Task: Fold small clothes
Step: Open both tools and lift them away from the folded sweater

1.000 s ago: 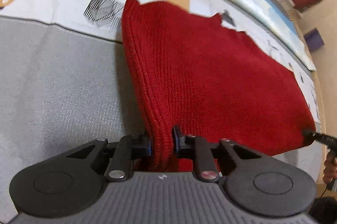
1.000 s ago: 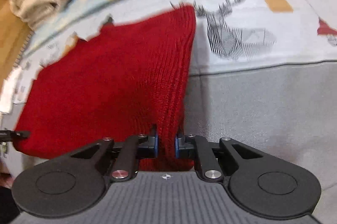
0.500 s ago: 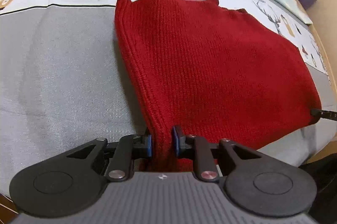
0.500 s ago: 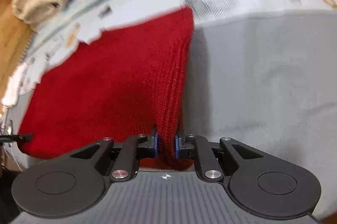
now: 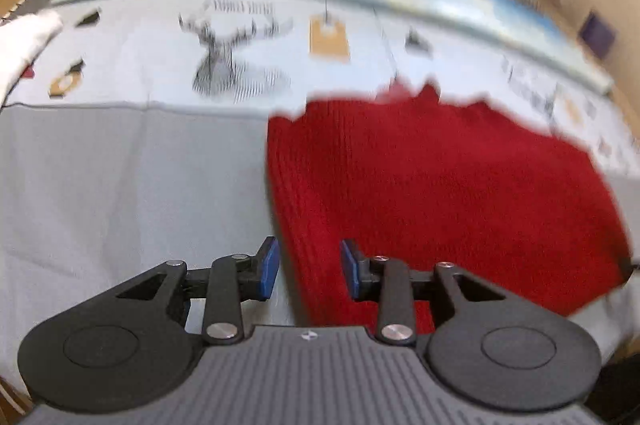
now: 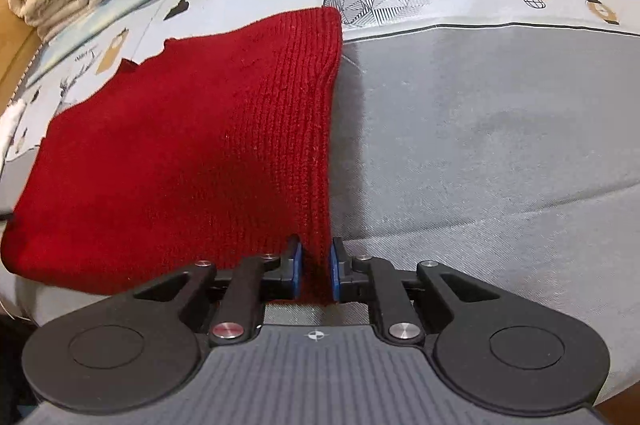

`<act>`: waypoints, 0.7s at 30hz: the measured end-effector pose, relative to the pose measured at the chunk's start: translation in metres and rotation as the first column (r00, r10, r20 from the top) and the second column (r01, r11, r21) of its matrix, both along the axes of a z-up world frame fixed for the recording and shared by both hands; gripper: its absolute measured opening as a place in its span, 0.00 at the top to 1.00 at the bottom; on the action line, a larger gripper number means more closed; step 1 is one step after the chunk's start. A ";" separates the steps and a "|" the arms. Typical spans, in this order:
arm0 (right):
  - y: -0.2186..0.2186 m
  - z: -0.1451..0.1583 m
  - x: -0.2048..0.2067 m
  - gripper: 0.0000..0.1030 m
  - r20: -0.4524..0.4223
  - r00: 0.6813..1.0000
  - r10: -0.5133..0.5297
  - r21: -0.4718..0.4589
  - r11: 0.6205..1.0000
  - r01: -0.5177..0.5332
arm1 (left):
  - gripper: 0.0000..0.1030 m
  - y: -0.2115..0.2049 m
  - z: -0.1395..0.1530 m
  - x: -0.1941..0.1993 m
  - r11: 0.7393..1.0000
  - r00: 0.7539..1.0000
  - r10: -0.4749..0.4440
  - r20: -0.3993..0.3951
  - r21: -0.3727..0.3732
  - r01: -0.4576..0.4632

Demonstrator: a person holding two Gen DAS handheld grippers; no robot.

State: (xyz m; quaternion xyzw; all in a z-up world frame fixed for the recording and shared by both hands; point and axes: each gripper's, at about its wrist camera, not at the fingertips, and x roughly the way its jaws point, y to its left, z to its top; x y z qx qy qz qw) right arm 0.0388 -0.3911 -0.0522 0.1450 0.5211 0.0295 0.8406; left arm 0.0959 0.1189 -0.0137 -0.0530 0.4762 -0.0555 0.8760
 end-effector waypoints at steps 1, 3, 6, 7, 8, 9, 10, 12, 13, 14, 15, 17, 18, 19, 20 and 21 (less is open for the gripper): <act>0.000 0.000 0.000 0.86 -0.001 1.000 -0.002 -0.003 1.000 0.002 | 0.65 0.000 0.004 -0.001 0.999 1.000 -0.013 0.023 -0.030 0.014; -0.001 0.002 0.000 0.85 0.010 1.000 -0.014 0.001 1.000 0.014 | 0.65 -0.008 0.009 -0.006 0.995 0.996 -0.079 0.047 -0.062 0.082; -0.004 0.011 -0.003 0.84 0.060 0.998 -0.035 0.014 0.999 0.034 | 0.65 -0.030 0.002 -0.010 0.975 0.976 -0.219 0.014 -0.046 0.219; -0.005 0.016 -0.005 0.84 0.088 0.995 -0.042 0.018 0.999 0.041 | 0.65 -0.038 -0.005 -0.010 0.965 0.964 -0.263 -0.025 -0.025 0.263; -0.006 0.021 -0.007 0.84 0.120 0.992 -0.050 0.016 0.999 0.048 | 0.65 -0.042 -0.016 -0.011 0.956 0.953 -0.291 -0.081 -0.004 0.292; -0.007 0.025 -0.008 0.83 0.148 0.987 -0.057 0.012 0.998 0.056 | 0.65 -0.046 -0.029 -0.010 0.952 0.942 -0.298 -0.155 0.025 0.306; -0.009 0.028 -0.010 0.81 0.171 0.983 -0.066 0.012 0.998 0.065 | 0.66 -0.049 -0.041 -0.008 0.948 0.932 -0.290 -0.217 0.069 0.310; -0.012 0.031 -0.011 0.80 0.195 0.978 -0.077 0.025 0.997 0.074 | 0.66 -0.053 -0.053 -0.004 0.939 0.925 -0.286 -0.252 0.117 0.322; -0.013 0.030 -0.010 0.81 0.194 0.978 -0.077 0.025 0.997 0.073 | 0.66 -0.053 -0.052 -0.001 0.941 0.926 -0.286 -0.248 0.108 0.319; -0.012 0.027 -0.008 0.81 0.177 0.982 -0.067 0.012 0.998 0.066 | 0.66 -0.052 -0.049 0.001 0.947 0.931 -0.277 -0.238 0.095 0.306; -0.010 0.022 -0.005 0.81 0.149 0.987 -0.055 -0.010 0.998 0.057 | 0.66 -0.050 -0.046 0.003 0.953 0.937 -0.267 -0.225 0.083 0.292; -0.005 0.008 0.001 0.81 0.065 0.997 -0.035 -0.075 0.996 0.040 | 0.66 -0.047 -0.037 0.006 0.962 0.952 -0.254 -0.173 0.059 0.267; -0.003 0.001 0.004 0.79 0.025 0.999 -0.030 -0.102 0.994 0.032 | 0.65 -0.046 -0.032 0.006 0.965 0.958 -0.249 -0.145 0.050 0.258; -0.002 -0.004 0.006 0.72 0.005 1.000 -0.027 -0.119 0.993 0.028 | 0.64 -0.046 -0.028 0.008 0.968 0.964 -0.238 -0.116 0.050 0.245; -0.002 -0.006 0.008 0.72 0.001 1.000 -0.024 -0.128 0.991 0.024 | 0.64 -0.046 -0.026 0.010 0.971 0.969 -0.228 -0.093 0.057 0.234; -0.002 -0.006 0.009 0.72 0.001 1.000 -0.023 -0.130 0.991 0.022 | 0.64 -0.046 -0.023 0.012 0.973 0.973 -0.219 -0.073 0.062 0.224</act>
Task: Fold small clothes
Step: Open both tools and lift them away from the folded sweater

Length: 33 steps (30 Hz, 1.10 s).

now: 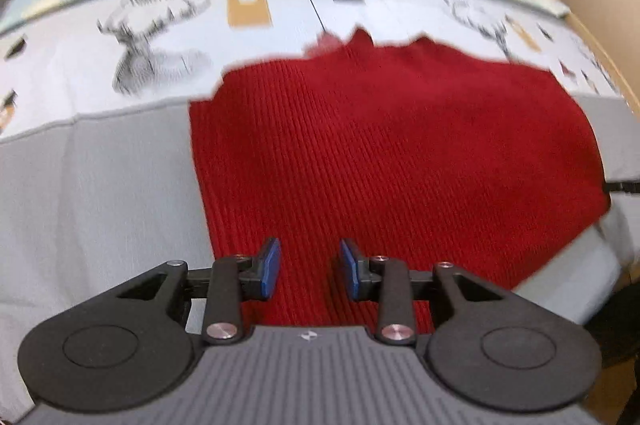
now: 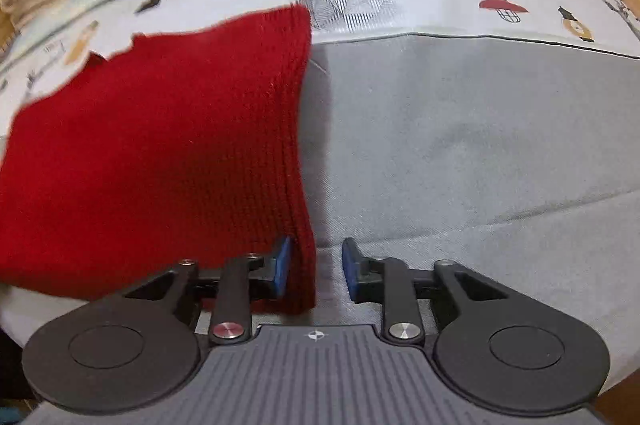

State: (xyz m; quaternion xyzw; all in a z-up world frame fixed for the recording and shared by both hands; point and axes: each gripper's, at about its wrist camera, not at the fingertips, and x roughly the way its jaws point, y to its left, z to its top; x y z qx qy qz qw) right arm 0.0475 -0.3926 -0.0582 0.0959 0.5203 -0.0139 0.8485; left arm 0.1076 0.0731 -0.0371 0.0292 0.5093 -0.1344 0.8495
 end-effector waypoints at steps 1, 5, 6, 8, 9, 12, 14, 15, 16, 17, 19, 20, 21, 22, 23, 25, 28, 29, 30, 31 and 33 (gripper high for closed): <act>0.001 0.000 0.000 0.72 -0.001 1.000 -0.003 0.000 1.000 0.003 | 0.64 0.000 0.001 0.002 1.000 1.000 0.009 0.016 -0.002 -0.009; 0.003 -0.001 0.000 0.72 0.002 1.000 -0.006 -0.005 1.000 0.006 | 0.64 -0.003 0.001 0.012 0.999 0.999 0.040 0.029 -0.012 -0.039; 0.003 -0.001 -0.001 0.72 0.004 1.000 -0.008 -0.005 1.000 0.008 | 0.64 -0.005 -0.004 0.014 0.999 0.999 0.047 0.010 0.009 -0.047; 0.001 0.002 -0.002 0.71 0.018 1.000 -0.018 0.001 1.000 0.018 | 0.64 -0.007 -0.017 0.018 0.993 0.996 0.067 -0.065 0.101 -0.060; 0.000 0.006 -0.004 0.71 0.033 0.999 -0.026 0.000 1.000 0.026 | 0.64 -0.007 -0.024 0.020 0.985 0.992 0.083 -0.094 0.157 -0.068; -0.007 0.020 -0.010 0.61 0.133 0.987 -0.087 -0.056 0.994 0.095 | 0.63 -0.002 -0.017 0.024 0.973 0.989 0.146 -0.032 0.183 -0.137; -0.012 0.030 -0.015 0.52 0.210 0.969 -0.127 -0.060 0.988 0.142 | 0.63 0.002 -0.006 0.025 0.976 0.986 0.168 0.017 0.136 -0.169; -0.013 0.034 -0.016 0.51 0.240 0.961 -0.139 -0.054 0.986 0.156 | 0.63 0.002 -0.002 0.025 0.978 0.984 0.175 0.036 0.109 -0.178; -0.014 0.036 -0.016 0.51 0.263 0.955 -0.138 -0.038 0.988 0.153 | 0.63 0.001 0.001 0.025 0.980 0.983 0.175 0.049 0.085 -0.179; -0.013 0.037 -0.016 0.51 0.276 0.952 -0.132 -0.027 0.989 0.145 | 0.63 -0.001 0.002 0.025 0.982 0.984 0.171 0.056 0.070 -0.175; -0.009 0.036 -0.014 0.51 0.280 0.954 -0.103 -0.018 0.993 0.113 | 0.62 -0.006 0.003 0.026 0.986 0.986 0.154 0.056 0.048 -0.157; -0.004 0.034 -0.012 0.50 0.268 0.960 -0.084 -0.022 0.995 0.093 | 0.61 -0.009 0.003 0.026 0.987 0.987 0.147 0.057 0.050 -0.150; 0.001 0.030 -0.010 0.50 0.248 0.967 -0.062 -0.038 0.997 0.074 | 0.59 -0.012 0.002 0.028 0.988 0.988 0.141 0.057 0.060 -0.144; 0.006 0.027 -0.008 0.50 0.223 0.974 -0.044 -0.060 0.996 0.058 | 0.56 -0.015 0.001 0.028 0.988 0.989 0.134 0.055 0.075 -0.138; 0.011 0.022 -0.006 0.49 0.188 0.982 -0.022 -0.087 0.995 0.039 | 0.55 -0.018 -0.001 0.029 0.987 0.990 0.130 0.048 0.092 -0.134; 0.018 0.010 -0.001 0.48 0.109 0.994 0.013 -0.130 0.991 0.002 | 0.52 -0.021 -0.010 0.031 0.983 0.992 0.127 0.012 0.131 -0.127; 0.024 0.003 0.001 0.43 0.064 0.998 0.013 -0.149 0.989 -0.003 | 0.49 -0.022 -0.022 0.032 0.975 0.991 0.128 -0.026 0.184 -0.122; 0.025 0.003 0.002 0.43 0.065 0.998 0.009 -0.149 0.989 0.001 | 0.49 -0.021 -0.019 0.030 0.976 0.991 0.131 -0.011 0.175 -0.127; 0.026 0.004 0.002 0.42 0.072 0.997 0.006 -0.151 0.989 0.005 | 0.49 -0.019 -0.013 0.028 0.979 0.990 0.137 0.018 0.153 -0.138; 0.028 0.005 0.000 0.42 0.083 0.997 0.004 -0.155 0.988 0.009 | 0.49 -0.016 -0.007 0.027 0.981 0.988 0.144 0.049 0.122 -0.149; 0.031 0.010 -0.002 0.42 0.121 0.993 0.007 -0.167 0.986 0.013 | 0.48 -0.013 0.001 0.023 0.985 0.985 0.152 0.080 0.073 -0.158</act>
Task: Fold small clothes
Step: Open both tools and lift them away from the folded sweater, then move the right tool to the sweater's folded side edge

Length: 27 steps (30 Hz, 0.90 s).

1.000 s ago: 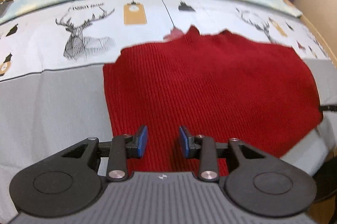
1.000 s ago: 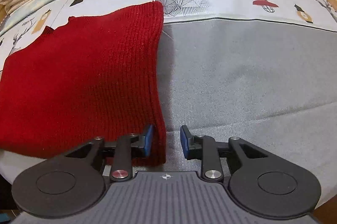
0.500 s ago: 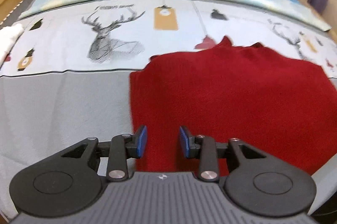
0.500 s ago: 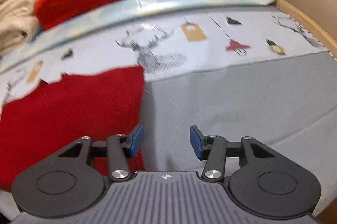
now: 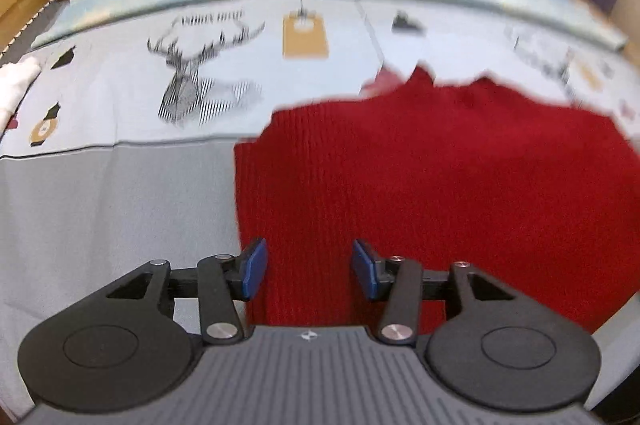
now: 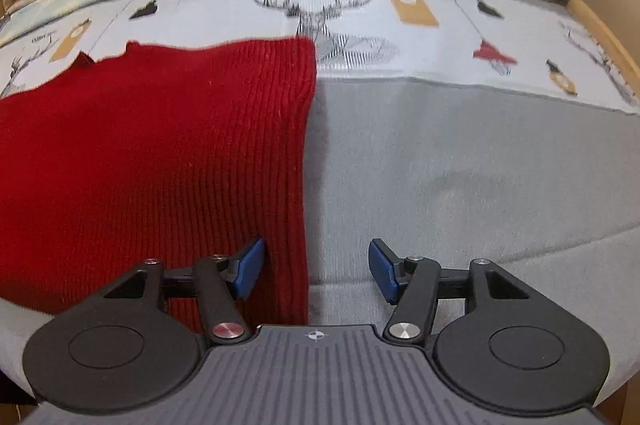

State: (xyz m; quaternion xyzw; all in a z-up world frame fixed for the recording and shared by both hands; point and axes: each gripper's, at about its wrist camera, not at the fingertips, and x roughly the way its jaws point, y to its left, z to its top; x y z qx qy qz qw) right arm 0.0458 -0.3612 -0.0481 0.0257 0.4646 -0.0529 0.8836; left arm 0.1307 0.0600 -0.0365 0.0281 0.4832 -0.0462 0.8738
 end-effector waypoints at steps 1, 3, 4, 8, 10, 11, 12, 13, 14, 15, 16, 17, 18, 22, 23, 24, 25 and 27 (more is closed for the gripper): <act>0.002 0.003 -0.001 0.42 0.020 1.000 0.003 -0.004 1.000 -0.003 | 0.46 0.000 0.001 -0.001 1.000 1.000 -0.004 0.001 -0.011 0.004; 0.002 0.007 -0.001 0.42 0.047 0.999 0.004 -0.015 1.000 -0.004 | 0.46 -0.002 -0.002 -0.002 1.000 0.999 -0.022 -0.026 0.002 0.023; 0.003 0.009 -0.002 0.42 0.058 0.998 0.003 -0.024 1.000 -0.001 | 0.46 -0.004 -0.004 -0.003 0.999 0.999 -0.030 -0.038 0.023 0.031; 0.005 0.018 -0.005 0.42 0.120 0.993 -0.011 -0.059 0.998 0.018 | 0.46 -0.002 0.002 -0.006 0.999 1.000 -0.031 0.002 0.025 0.031; 0.007 0.023 -0.006 0.42 0.153 0.988 -0.013 -0.072 0.997 0.024 | 0.46 0.003 0.010 -0.008 1.000 0.999 -0.019 0.042 -0.001 0.019; 0.009 0.026 -0.008 0.42 0.169 0.986 -0.012 -0.078 0.997 0.025 | 0.46 0.005 0.014 -0.010 1.000 0.998 -0.019 0.061 -0.014 0.020; 0.010 0.029 -0.009 0.42 0.184 0.983 -0.012 -0.081 0.996 0.027 | 0.46 0.007 0.019 -0.011 1.000 0.997 -0.019 0.080 -0.021 0.020; 0.013 0.031 -0.010 0.42 0.195 0.981 -0.011 -0.082 0.996 0.028 | 0.46 0.008 0.025 -0.013 1.000 0.995 -0.017 0.097 -0.013 0.019; 0.015 0.034 -0.011 0.42 0.208 0.978 -0.010 -0.082 0.996 0.028 | 0.46 0.009 0.033 -0.015 1.000 0.993 -0.019 0.115 0.007 0.019; 0.018 0.037 -0.012 0.42 0.219 0.976 -0.011 -0.080 0.996 0.029 | 0.46 0.009 0.043 -0.018 0.999 0.989 -0.030 0.142 0.030 0.026; 0.021 0.040 -0.013 0.42 0.230 0.973 -0.011 -0.074 0.997 0.029 | 0.46 0.009 0.054 -0.023 0.998 0.983 -0.049 0.179 0.049 0.041; 0.024 0.043 -0.014 0.42 0.241 0.970 -0.011 -0.068 0.997 0.029 | 0.46 0.010 0.064 -0.027 0.997 0.976 -0.067 0.208 0.060 0.056; 0.028 0.045 -0.015 0.42 0.251 0.968 -0.011 -0.063 0.998 0.028 | 0.45 0.012 0.073 -0.032 0.996 0.968 -0.084 0.238 0.063 0.070; 0.049 0.054 -0.018 0.42 0.292 0.956 0.013 -0.054 0.999 0.003 | 0.43 0.026 0.086 -0.045 0.996 0.946 -0.090 0.310 0.024 0.086; 0.055 0.055 -0.018 0.43 0.295 0.955 0.024 -0.053 0.999 -0.008 | 0.43 0.031 0.081 -0.048 0.997 0.946 -0.073 0.316 0.007 0.074; 0.062 0.057 -0.018 0.43 0.297 0.954 0.039 -0.049 0.999 -0.025 | 0.43 0.037 0.075 -0.049 0.998 0.949 -0.050 0.311 -0.016 0.058; 0.068 0.057 -0.017 0.43 0.296 0.954 0.056 -0.044 0.998 -0.045 | 0.44 0.043 0.066 -0.047 0.999 0.964 -0.010 0.267 -0.045 0.022; 0.083 0.058 -0.015 0.47 0.292 0.952 0.095 -0.046 0.995 -0.085 | 0.44 0.050 0.062 -0.042 0.997 0.974 0.048 0.222 -0.074 -0.032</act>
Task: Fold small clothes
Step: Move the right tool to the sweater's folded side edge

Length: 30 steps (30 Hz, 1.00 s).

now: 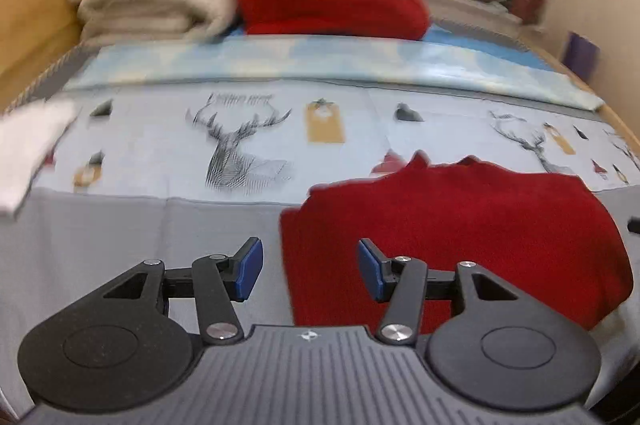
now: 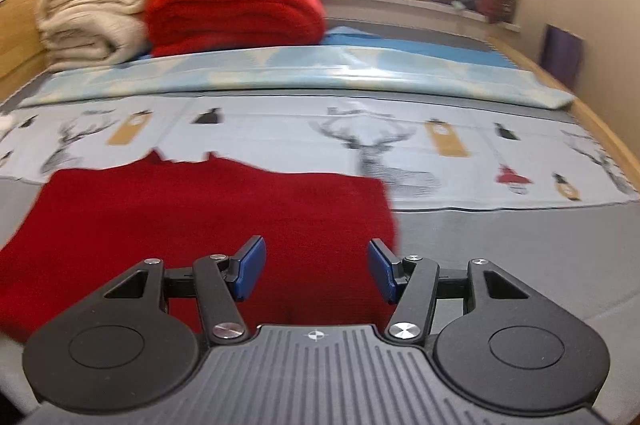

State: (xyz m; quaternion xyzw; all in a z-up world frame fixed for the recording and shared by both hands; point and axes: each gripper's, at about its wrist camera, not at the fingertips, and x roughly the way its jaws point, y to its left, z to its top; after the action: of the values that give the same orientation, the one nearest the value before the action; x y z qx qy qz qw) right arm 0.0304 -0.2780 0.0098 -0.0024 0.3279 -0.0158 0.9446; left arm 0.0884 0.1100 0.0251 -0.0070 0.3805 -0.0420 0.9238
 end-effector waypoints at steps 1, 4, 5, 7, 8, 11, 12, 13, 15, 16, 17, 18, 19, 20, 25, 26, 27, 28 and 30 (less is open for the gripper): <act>0.008 0.000 0.001 0.49 -0.001 1.000 0.018 -0.007 1.000 -0.018 | 0.44 0.003 0.001 0.000 1.000 1.000 0.015 0.014 -0.015 -0.014; 0.030 -0.002 0.007 0.57 -0.021 0.997 0.068 -0.017 0.998 -0.069 | 0.44 0.009 0.000 0.001 0.999 0.999 0.035 -0.004 -0.017 -0.035; 0.038 -0.002 0.009 0.59 -0.026 0.996 0.080 -0.017 0.997 -0.081 | 0.44 0.011 0.000 0.001 0.999 0.999 0.037 -0.005 -0.017 -0.037; 0.053 -0.002 0.013 0.60 -0.028 0.994 0.108 -0.013 0.994 -0.108 | 0.43 0.013 -0.001 0.003 0.999 0.999 0.035 -0.009 -0.017 -0.035; 0.061 -0.002 0.015 0.60 -0.029 0.992 0.123 -0.014 0.992 -0.124 | 0.43 0.014 -0.003 0.004 0.999 0.999 0.035 -0.016 -0.015 -0.036; 0.087 -0.003 0.018 0.60 -0.030 0.984 0.174 -0.035 0.984 -0.175 | 0.44 0.018 -0.007 0.006 0.999 0.998 0.041 -0.037 -0.008 -0.042; 0.096 -0.004 0.018 0.60 -0.030 0.981 0.193 -0.045 0.980 -0.194 | 0.44 0.020 -0.009 0.005 0.999 0.998 0.045 -0.040 -0.007 -0.045; 0.106 -0.005 0.018 0.60 -0.031 0.976 0.215 -0.057 0.975 -0.217 | 0.43 0.022 -0.009 0.006 0.999 0.998 0.048 -0.042 -0.007 -0.049; 0.125 -0.008 0.017 0.60 -0.034 0.964 0.262 -0.080 0.961 -0.264 | 0.43 0.025 -0.010 0.006 0.998 0.998 0.055 -0.042 -0.009 -0.055; 0.135 -0.010 0.015 0.60 -0.037 0.957 0.287 -0.095 0.953 -0.289 | 0.43 0.027 -0.010 0.006 0.998 0.997 0.057 -0.043 -0.010 -0.058; 0.146 -0.014 0.014 0.60 -0.042 0.947 0.317 -0.116 0.940 -0.320 | 0.43 0.028 -0.011 0.006 0.998 0.997 0.060 -0.045 -0.011 -0.061; 0.156 -0.017 0.013 0.60 -0.049 0.939 0.341 -0.133 0.929 -0.345 | 0.43 0.030 -0.011 0.007 0.998 0.997 0.064 -0.048 -0.013 -0.065; 0.166 -0.021 0.011 0.60 -0.058 0.928 0.368 -0.150 0.916 -0.373 | 0.42 0.031 -0.012 0.008 0.998 0.996 0.067 -0.052 -0.014 -0.068; 0.175 -0.024 0.009 0.60 -0.064 0.918 0.391 -0.161 0.904 -0.396 | 0.42 0.032 -0.013 0.008 0.997 0.996 0.070 -0.057 -0.015 -0.071; 0.219 -0.041 -0.002 0.58 -0.094 0.862 0.498 -0.225 0.833 -0.506 | 0.41 0.036 -0.016 0.013 0.996 0.994 0.082 -0.076 -0.019 -0.084; 0.227 -0.045 -0.005 0.58 -0.099 0.849 0.519 -0.237 0.816 -0.527 | 0.41 0.035 -0.016 0.014 0.996 0.993 0.083 -0.079 -0.019 -0.085; 0.236 -0.049 -0.008 0.56 -0.106 0.832 0.544 -0.251 0.796 -0.552 | 0.41 0.035 -0.017 0.015 0.996 0.993 0.083 -0.081 -0.018 -0.085; 0.243 -0.053 -0.010 0.53 -0.115 0.815 0.568 -0.262 0.774 -0.577 | 0.41 0.035 -0.017 0.016 0.996 0.993 0.082 -0.084 -0.014 -0.083; 0.258 -0.062 -0.017 0.47 -0.140 0.765 0.628 -0.279 0.716 -0.640 | 0.41 0.035 -0.019 0.017 0.997 0.993 0.079 -0.089 -0.007 -0.080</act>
State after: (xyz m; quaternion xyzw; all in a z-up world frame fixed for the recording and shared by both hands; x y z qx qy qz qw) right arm 0.0139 -0.0197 -0.0523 -0.2630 0.3171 0.2572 0.8741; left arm 0.1057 0.1449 0.0064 -0.0288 0.4201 -0.0066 0.9070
